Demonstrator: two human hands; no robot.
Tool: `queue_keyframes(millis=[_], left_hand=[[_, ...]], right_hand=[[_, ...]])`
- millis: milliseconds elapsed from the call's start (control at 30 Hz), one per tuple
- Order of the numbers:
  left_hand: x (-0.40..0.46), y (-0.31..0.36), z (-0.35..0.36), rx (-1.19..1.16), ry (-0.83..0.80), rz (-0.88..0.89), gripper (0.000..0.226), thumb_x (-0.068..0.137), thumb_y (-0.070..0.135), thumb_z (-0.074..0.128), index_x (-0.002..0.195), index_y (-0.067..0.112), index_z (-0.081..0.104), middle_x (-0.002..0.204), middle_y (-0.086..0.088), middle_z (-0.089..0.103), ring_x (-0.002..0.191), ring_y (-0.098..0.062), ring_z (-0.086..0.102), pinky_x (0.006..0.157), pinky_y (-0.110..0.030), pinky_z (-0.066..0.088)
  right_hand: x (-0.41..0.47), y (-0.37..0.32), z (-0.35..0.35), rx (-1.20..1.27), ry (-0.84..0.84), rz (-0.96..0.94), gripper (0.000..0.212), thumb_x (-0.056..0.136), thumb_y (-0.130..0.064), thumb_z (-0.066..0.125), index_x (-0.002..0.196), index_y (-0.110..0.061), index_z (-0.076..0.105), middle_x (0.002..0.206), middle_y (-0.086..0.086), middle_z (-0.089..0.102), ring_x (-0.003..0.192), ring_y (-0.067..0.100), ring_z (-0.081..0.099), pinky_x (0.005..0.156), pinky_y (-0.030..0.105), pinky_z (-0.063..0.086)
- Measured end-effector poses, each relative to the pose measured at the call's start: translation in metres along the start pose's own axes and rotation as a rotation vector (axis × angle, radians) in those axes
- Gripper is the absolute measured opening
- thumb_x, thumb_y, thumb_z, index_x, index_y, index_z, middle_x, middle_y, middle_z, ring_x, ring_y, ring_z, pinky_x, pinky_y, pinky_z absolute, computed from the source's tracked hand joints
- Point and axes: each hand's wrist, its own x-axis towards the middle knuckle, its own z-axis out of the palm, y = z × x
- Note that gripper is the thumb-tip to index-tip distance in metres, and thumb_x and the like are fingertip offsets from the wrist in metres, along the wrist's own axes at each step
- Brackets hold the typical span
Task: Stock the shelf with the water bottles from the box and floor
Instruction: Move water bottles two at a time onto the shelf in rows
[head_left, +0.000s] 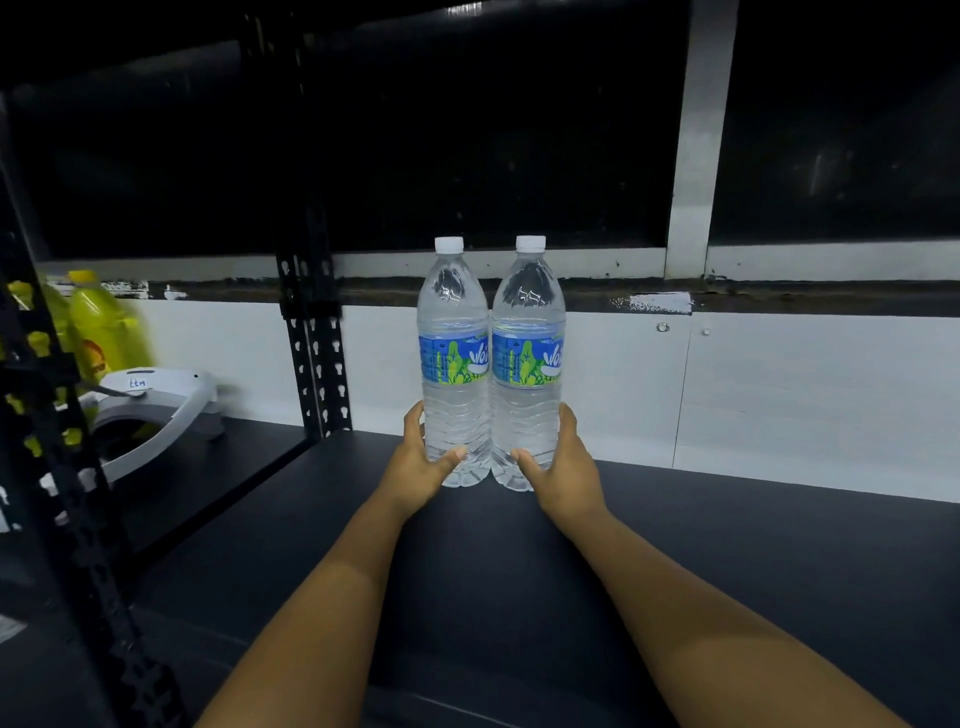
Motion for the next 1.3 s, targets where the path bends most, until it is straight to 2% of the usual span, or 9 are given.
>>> queue_keyframes(millis=[133, 367, 533, 700, 867, 1033, 1133, 1233, 1300], left_hand=[[0.013, -0.004, -0.001, -0.033, -0.005, -0.005, 0.076, 0.089, 0.011, 0.068, 0.143, 0.033, 0.019, 0.139, 0.005, 0.044, 0.126, -0.015, 0.050, 0.107, -0.040, 0.042], [0.022, -0.012, -0.003, -0.069, -0.023, -0.012, 0.073, 0.090, 0.012, 0.066, 0.137, 0.040, 0.019, 0.139, 0.008, 0.038, 0.123, -0.011, 0.047, 0.089, -0.017, 0.044], [0.021, -0.018, -0.002, -0.086, -0.012, -0.009, 0.077, 0.089, 0.016, 0.068, 0.145, 0.039, 0.019, 0.146, 0.008, 0.039, 0.133, -0.011, 0.043, 0.110, -0.039, 0.039], [0.021, -0.011, 0.004, -0.050, 0.078, 0.023, 0.082, 0.085, 0.027, 0.074, 0.147, 0.032, 0.020, 0.140, 0.011, 0.045, 0.130, -0.011, 0.046, 0.110, -0.038, 0.039], [0.027, 0.000, 0.012, 0.025, 0.240, 0.090, 0.100, 0.069, 0.049, 0.079, 0.148, 0.028, 0.022, 0.145, 0.001, 0.037, 0.132, -0.016, 0.040, 0.108, -0.045, 0.040], [0.028, -0.002, 0.012, 0.061, 0.276, 0.089, 0.093, 0.075, 0.035, 0.080, 0.147, 0.029, 0.022, 0.142, -0.007, 0.041, 0.129, -0.022, 0.043, 0.106, -0.049, 0.042], [0.026, 0.000, 0.012, 0.015, 0.248, 0.096, 0.087, 0.079, 0.028, 0.078, 0.146, 0.030, 0.022, 0.131, -0.002, 0.053, 0.120, -0.019, 0.053, 0.102, -0.046, 0.046], [0.023, 0.007, 0.009, -0.071, 0.202, 0.078, 0.077, 0.086, 0.014, 0.071, 0.147, 0.027, 0.025, 0.116, 0.013, 0.054, 0.108, -0.007, 0.056, 0.101, -0.037, 0.047], [0.023, 0.005, 0.006, -0.134, 0.166, 0.060, 0.075, 0.089, 0.012, 0.068, 0.147, 0.031, 0.026, 0.122, 0.011, 0.053, 0.114, -0.009, 0.055, 0.103, -0.038, 0.046]], right_hand=[[0.011, 0.003, 0.009, -0.034, 0.012, 0.016, 0.080, 0.087, -0.040, 0.067, 0.148, -0.022, 0.019, 0.128, 0.007, 0.056, 0.113, 0.027, 0.057, 0.089, 0.037, 0.048], [0.015, 0.006, 0.012, -0.030, 0.025, -0.009, 0.077, 0.087, -0.039, 0.066, 0.147, -0.021, 0.022, 0.126, 0.008, 0.056, 0.111, 0.028, 0.057, 0.080, 0.030, 0.042], [0.015, 0.006, 0.010, 0.069, 0.031, 0.020, 0.080, 0.082, -0.035, 0.073, 0.145, -0.026, 0.024, 0.128, 0.002, 0.056, 0.118, 0.021, 0.053, 0.087, 0.029, 0.042], [0.015, -0.004, 0.007, 0.242, 0.037, 0.036, 0.090, 0.086, -0.025, 0.071, 0.153, -0.027, 0.011, 0.144, -0.007, 0.038, 0.133, 0.008, 0.036, 0.101, 0.023, 0.030], [0.018, -0.010, 0.005, 0.368, 0.050, 0.074, 0.083, 0.091, -0.014, 0.063, 0.153, -0.031, 0.011, 0.148, -0.006, 0.041, 0.121, 0.000, 0.043, 0.100, 0.021, 0.033], [0.019, -0.012, 0.008, 0.370, 0.047, 0.039, 0.083, 0.089, -0.012, 0.065, 0.153, -0.029, 0.014, 0.152, -0.012, 0.033, 0.135, 0.003, 0.036, 0.115, 0.036, 0.031], [0.023, -0.014, 0.008, 0.306, 0.076, 0.038, 0.080, 0.088, -0.015, 0.067, 0.152, -0.026, 0.020, 0.149, -0.004, 0.039, 0.136, 0.013, 0.038, 0.113, 0.043, 0.034], [0.026, -0.016, 0.009, 0.232, 0.144, 0.009, 0.071, 0.083, -0.016, 0.071, 0.144, -0.023, 0.034, 0.134, -0.004, 0.047, 0.127, 0.017, 0.043, 0.108, 0.042, 0.039], [0.026, -0.016, 0.010, 0.210, 0.175, 0.019, 0.074, 0.081, -0.017, 0.074, 0.144, -0.022, 0.034, 0.130, -0.003, 0.045, 0.127, 0.019, 0.042, 0.108, 0.041, 0.038]])
